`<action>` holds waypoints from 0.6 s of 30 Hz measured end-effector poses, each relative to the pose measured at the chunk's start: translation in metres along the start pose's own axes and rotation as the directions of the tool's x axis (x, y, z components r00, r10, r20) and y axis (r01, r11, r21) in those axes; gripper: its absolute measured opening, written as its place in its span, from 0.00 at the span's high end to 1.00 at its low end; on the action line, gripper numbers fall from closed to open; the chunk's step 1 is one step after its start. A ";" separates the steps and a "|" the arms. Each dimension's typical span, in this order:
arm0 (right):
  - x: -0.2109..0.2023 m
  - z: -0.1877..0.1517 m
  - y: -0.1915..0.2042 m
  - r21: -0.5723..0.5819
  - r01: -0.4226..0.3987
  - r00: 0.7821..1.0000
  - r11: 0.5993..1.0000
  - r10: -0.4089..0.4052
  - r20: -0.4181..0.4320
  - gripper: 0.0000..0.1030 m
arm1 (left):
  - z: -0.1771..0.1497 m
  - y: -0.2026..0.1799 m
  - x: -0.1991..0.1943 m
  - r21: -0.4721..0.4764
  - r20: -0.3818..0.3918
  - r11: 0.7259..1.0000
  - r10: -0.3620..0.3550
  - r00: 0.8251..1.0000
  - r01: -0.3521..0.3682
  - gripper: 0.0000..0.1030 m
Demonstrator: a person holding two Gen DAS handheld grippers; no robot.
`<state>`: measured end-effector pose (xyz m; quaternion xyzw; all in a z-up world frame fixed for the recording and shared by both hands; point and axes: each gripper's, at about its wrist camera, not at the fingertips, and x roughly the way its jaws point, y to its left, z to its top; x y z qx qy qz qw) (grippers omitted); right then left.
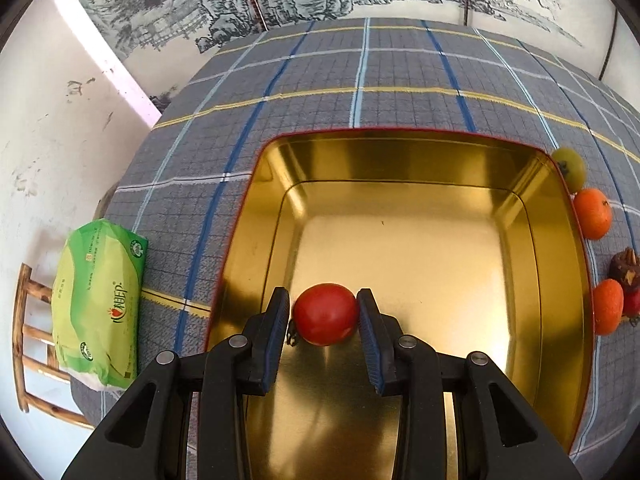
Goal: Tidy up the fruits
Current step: 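Carry the tomato into the gold tin and open the left gripper while the right gripper carries the mangosteen, then lower the mangosteen into the tin and open the right gripper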
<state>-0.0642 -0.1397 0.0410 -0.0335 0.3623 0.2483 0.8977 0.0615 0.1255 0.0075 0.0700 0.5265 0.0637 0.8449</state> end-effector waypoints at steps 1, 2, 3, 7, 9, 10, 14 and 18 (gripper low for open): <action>0.001 0.001 0.002 -0.002 -0.007 1.000 1.000 0.007 -0.001 0.66 | 0.000 0.002 -0.001 -0.003 0.008 1.000 -0.001 1.000 0.001 0.65; 0.003 0.002 0.004 -0.004 -0.014 1.000 1.000 0.014 -0.001 0.66 | 0.000 0.004 -0.003 -0.011 0.016 1.000 -0.006 1.000 0.007 0.65; 0.004 0.004 0.006 -0.007 -0.023 1.000 1.000 0.023 -0.001 0.66 | -0.002 0.007 -0.007 -0.025 0.024 0.999 -0.025 0.999 0.025 0.64; 0.014 0.018 0.020 -0.033 -0.060 0.998 0.998 0.060 -0.002 0.66 | -0.008 0.022 -0.027 -0.097 0.082 0.989 -0.100 0.992 0.107 0.60; 0.023 0.030 0.032 -0.057 -0.088 0.996 0.994 0.088 -0.004 0.66 | -0.015 0.028 -0.042 -0.115 0.130 0.983 -0.130 0.983 0.146 0.45; 0.029 0.037 0.040 -0.072 -0.104 0.995 0.992 0.104 -0.006 0.66 | -0.019 0.031 -0.050 -0.122 0.154 0.980 -0.135 0.979 0.154 0.41; 0.058 0.063 0.065 -0.107 -0.167 0.986 0.980 0.165 -0.027 0.66 | -0.039 0.043 -0.076 -0.144 0.237 0.973 -0.141 0.961 0.178 0.33; 0.103 0.085 0.084 -0.103 -0.228 0.971 0.968 0.219 -0.091 0.66 | -0.057 0.053 -0.087 -0.163 0.249 0.971 -0.133 0.959 0.177 0.31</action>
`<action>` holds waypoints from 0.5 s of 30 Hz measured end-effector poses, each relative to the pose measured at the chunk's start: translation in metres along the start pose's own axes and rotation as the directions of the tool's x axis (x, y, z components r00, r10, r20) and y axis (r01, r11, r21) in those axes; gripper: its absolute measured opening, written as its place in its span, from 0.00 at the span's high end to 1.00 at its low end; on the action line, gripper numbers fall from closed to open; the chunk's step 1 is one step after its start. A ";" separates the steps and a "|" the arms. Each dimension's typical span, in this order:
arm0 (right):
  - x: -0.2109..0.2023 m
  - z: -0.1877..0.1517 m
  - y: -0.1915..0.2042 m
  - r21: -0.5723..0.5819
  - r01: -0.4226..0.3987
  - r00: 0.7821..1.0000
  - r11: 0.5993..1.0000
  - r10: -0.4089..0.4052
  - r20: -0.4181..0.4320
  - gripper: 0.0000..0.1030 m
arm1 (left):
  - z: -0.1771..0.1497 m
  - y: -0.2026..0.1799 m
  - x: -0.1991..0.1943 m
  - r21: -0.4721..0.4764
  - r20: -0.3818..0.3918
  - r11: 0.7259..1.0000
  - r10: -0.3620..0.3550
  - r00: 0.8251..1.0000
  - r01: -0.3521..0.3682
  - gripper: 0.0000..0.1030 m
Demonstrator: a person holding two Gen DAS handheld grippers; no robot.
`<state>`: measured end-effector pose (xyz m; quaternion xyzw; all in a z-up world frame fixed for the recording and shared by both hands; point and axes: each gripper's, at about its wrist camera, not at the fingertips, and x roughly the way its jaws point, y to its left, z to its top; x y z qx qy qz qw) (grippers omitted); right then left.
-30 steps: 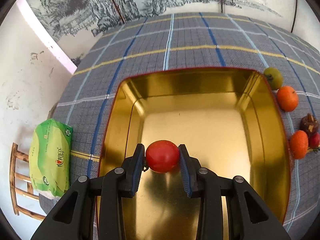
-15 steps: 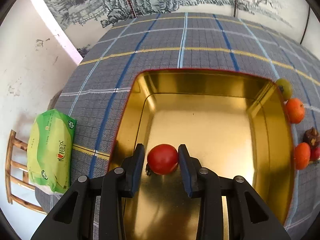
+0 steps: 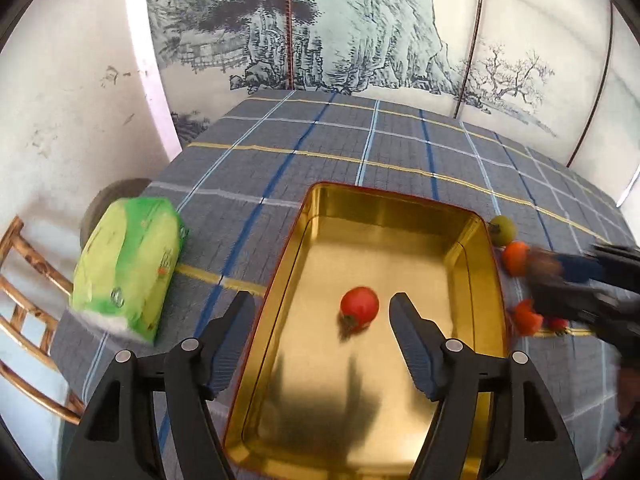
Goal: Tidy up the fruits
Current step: 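Lower the mangosteen into the tin and open the right gripper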
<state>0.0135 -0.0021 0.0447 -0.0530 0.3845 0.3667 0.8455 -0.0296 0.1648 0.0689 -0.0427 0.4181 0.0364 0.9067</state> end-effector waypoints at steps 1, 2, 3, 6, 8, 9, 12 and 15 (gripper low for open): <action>0.010 0.004 0.002 -0.003 -0.005 1.000 1.000 0.005 -0.015 0.66 | -0.004 0.003 -0.004 -0.008 0.001 1.000 -0.003 1.000 0.003 0.31; 0.021 0.009 0.004 -0.011 -0.003 1.000 1.000 0.003 -0.029 0.66 | -0.009 0.005 -0.007 -0.013 0.004 1.000 -0.002 1.000 0.002 0.31; 0.033 0.012 0.006 -0.015 -0.003 0.999 1.000 0.002 -0.047 0.66 | -0.015 0.007 -0.012 -0.019 0.009 1.000 -0.001 1.000 0.001 0.31; 0.062 0.019 0.006 -0.013 0.016 0.995 1.000 -0.017 -0.095 0.66 | -0.035 0.010 -0.025 -0.019 0.021 1.000 0.005 1.000 -0.004 0.31; 0.073 0.020 0.005 0.000 0.014 0.993 1.000 -0.014 -0.115 0.66 | -0.048 0.012 -0.032 -0.016 0.026 1.000 0.015 1.000 -0.014 0.31; 0.079 0.022 0.004 0.005 0.012 0.993 1.000 -0.011 -0.118 0.66 | -0.053 0.012 -0.034 -0.017 0.023 1.000 0.012 1.000 -0.012 0.31; 0.094 0.027 0.008 -0.003 0.029 0.991 1.000 -0.029 -0.129 0.66 | -0.066 0.013 -0.034 -0.023 -0.008 1.000 -0.005 1.000 0.005 0.30; 0.104 0.031 0.009 0.003 0.040 0.992 0.999 -0.039 -0.121 0.64 | -0.072 0.016 -0.032 -0.038 -0.027 0.999 -0.023 0.999 0.022 0.30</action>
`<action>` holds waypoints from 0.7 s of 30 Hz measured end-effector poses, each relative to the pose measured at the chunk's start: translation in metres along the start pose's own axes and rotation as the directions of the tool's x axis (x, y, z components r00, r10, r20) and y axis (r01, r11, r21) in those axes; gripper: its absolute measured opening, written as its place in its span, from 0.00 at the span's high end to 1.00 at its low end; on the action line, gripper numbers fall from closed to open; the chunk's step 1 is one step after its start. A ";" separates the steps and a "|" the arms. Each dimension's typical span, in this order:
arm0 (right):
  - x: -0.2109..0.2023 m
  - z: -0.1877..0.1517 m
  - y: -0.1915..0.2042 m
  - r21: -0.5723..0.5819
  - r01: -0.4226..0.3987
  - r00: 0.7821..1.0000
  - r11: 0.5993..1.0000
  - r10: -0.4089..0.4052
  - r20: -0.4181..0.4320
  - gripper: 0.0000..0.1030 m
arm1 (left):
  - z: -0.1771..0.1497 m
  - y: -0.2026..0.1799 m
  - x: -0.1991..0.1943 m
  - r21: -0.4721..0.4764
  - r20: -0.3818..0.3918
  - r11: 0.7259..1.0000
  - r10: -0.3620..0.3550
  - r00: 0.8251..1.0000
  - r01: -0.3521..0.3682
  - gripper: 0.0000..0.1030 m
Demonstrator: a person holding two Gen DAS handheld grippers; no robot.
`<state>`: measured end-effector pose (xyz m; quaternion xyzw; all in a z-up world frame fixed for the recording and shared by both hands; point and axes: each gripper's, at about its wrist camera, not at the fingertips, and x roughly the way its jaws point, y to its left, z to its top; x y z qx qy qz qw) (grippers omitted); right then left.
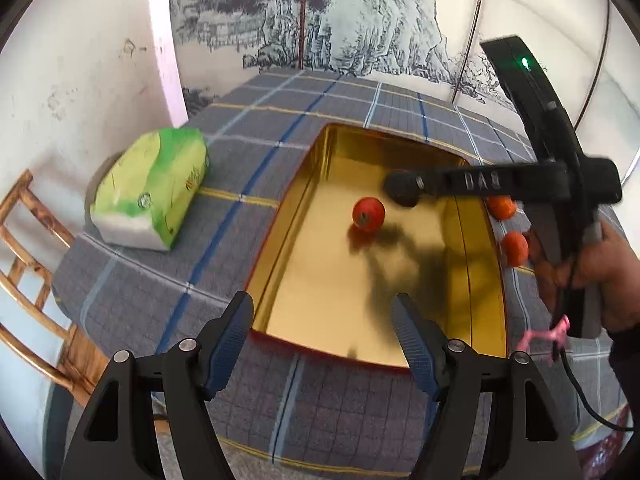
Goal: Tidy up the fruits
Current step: 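Lower the mangosteen into the tin and open the right gripper, then grasp a second brown mangosteen beside the tin with the right gripper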
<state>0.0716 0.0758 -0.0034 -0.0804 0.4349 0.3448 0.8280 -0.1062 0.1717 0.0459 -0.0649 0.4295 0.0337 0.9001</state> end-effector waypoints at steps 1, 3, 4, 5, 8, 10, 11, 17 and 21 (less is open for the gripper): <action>0.001 0.002 -0.001 0.013 -0.011 1.000 1.000 0.010 0.011 0.63 | -0.001 0.000 0.000 -0.001 -0.001 1.000 -0.001 1.000 0.001 0.30; -0.007 0.005 -0.008 0.060 -0.044 0.998 0.997 0.041 0.052 0.57 | 0.000 0.001 -0.002 -0.005 0.008 1.000 -0.005 1.000 0.006 0.30; -0.015 0.004 -0.013 0.080 -0.052 0.996 0.995 0.046 0.081 0.53 | 0.001 0.002 -0.004 -0.005 0.012 1.000 -0.011 1.000 0.011 0.30; -0.024 0.002 -0.018 0.093 -0.059 0.993 0.994 0.049 0.106 0.53 | 0.001 0.002 -0.006 -0.004 0.019 1.000 -0.018 1.000 0.018 0.30; -0.062 -0.018 -0.031 0.091 -0.074 0.986 0.993 0.060 0.155 0.53 | 0.000 0.003 -0.011 0.000 0.035 0.999 -0.036 0.999 0.036 0.30; -0.083 -0.045 -0.034 0.013 -0.052 0.992 0.999 0.050 0.117 0.51 | 0.000 0.001 -0.011 -0.003 0.037 0.998 -0.060 0.997 0.060 0.30; -0.087 -0.056 -0.033 -0.027 -0.028 0.996 0.999 0.030 0.088 0.51 | -0.001 0.000 -0.011 -0.004 0.034 0.997 -0.074 0.997 0.075 0.30; -0.085 -0.087 -0.029 -0.185 0.088 0.996 0.979 -0.089 0.002 0.51 | -0.003 -0.020 -0.010 0.034 0.015 0.994 -0.104 0.994 0.104 0.30; -0.068 -0.081 -0.020 -0.306 0.100 0.993 0.947 -0.114 -0.029 0.53 | -0.004 -0.025 -0.014 0.048 0.020 0.995 -0.094 0.995 0.093 0.29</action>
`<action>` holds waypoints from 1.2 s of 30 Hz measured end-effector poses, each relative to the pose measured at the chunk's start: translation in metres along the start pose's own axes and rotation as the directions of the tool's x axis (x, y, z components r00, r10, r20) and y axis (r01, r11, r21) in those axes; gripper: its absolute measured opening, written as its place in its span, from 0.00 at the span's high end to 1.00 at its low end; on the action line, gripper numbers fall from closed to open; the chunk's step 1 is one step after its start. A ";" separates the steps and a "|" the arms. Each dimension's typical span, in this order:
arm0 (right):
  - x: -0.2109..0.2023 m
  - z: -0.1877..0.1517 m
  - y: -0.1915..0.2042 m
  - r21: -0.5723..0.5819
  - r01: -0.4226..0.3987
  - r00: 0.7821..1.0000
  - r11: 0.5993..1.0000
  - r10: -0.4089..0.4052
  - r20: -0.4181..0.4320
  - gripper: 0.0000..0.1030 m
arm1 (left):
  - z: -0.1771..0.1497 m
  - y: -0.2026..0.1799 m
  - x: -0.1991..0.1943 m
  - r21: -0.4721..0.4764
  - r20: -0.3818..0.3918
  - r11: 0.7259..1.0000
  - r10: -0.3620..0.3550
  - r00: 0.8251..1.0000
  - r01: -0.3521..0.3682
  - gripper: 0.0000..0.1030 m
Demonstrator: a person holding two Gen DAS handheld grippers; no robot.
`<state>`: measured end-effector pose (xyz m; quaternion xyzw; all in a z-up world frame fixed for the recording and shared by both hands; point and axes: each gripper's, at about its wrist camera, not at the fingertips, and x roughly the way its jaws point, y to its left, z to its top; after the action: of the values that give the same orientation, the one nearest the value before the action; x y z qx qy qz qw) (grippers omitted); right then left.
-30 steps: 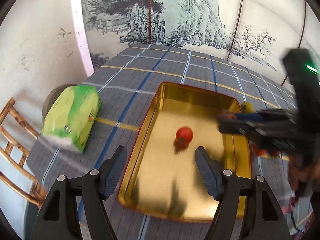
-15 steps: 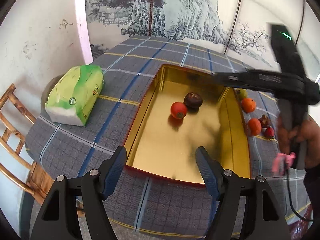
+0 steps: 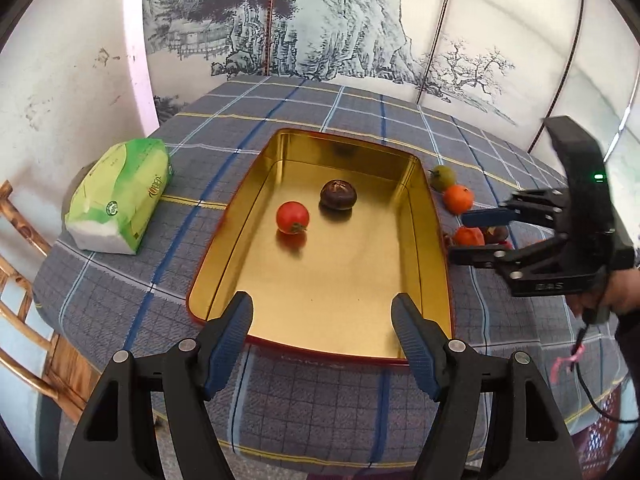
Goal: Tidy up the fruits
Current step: 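Grasp a second brown mangosteen beside the tin with the right gripper, then grasp an orange tangerine with the left gripper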
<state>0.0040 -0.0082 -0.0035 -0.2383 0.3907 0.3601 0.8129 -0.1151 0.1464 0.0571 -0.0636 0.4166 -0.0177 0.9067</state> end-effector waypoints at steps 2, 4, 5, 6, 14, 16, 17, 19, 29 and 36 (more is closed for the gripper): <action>0.012 0.003 0.003 -0.060 -0.011 0.999 0.998 0.009 -0.034 0.53 | 0.000 0.001 0.001 -0.008 -0.006 1.000 -0.001 1.000 0.001 0.29; 0.022 0.007 0.006 -0.109 -0.009 0.998 0.994 0.002 -0.066 0.53 | 0.001 0.002 0.004 -0.021 -0.018 1.000 -0.005 1.000 0.004 0.29; 0.028 0.009 0.008 -0.132 -0.011 0.996 0.991 -0.001 -0.088 0.53 | 0.001 0.003 0.004 -0.024 -0.022 1.000 -0.007 1.000 0.007 0.29; 0.036 0.011 0.007 -0.140 -0.027 0.993 0.990 0.010 -0.120 0.53 | 0.001 0.002 0.005 -0.024 -0.027 1.000 -0.009 1.000 0.008 0.29; -0.006 -0.008 0.024 -0.097 0.012 0.999 0.995 -0.015 -0.034 0.62 | 0.000 -0.018 -0.007 0.071 0.009 0.997 -0.024 1.000 0.024 0.29; -0.044 -0.033 0.017 0.008 0.037 0.998 0.999 -0.037 0.059 0.62 | 0.001 -0.027 -0.009 0.097 0.016 0.994 -0.047 0.999 0.045 0.29; -0.062 -0.050 0.009 0.074 0.057 0.993 0.996 -0.064 0.099 0.62 | 0.002 -0.032 -0.010 0.117 0.016 0.992 -0.058 0.998 0.055 0.29; -0.091 -0.085 -0.012 0.212 0.144 0.976 0.967 -0.174 0.129 0.62 | 0.004 -0.044 -0.010 0.153 0.012 0.986 -0.076 0.997 0.073 0.29; -0.147 -0.241 -0.127 0.694 0.375 0.873 0.615 -0.487 -0.041 0.62 | 0.024 -0.129 0.018 0.430 -0.062 0.885 -0.171 0.983 0.181 0.29; -0.140 -0.273 -0.132 0.737 0.325 0.886 0.593 -0.464 -0.018 0.62 | 0.059 -0.162 0.067 0.532 -0.162 0.820 -0.147 0.976 0.212 0.29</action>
<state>-0.0815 -0.3296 -0.0356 0.0530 0.3638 0.0068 0.9300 -0.0238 -0.0143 0.0658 0.1594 0.4374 -0.2243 0.8561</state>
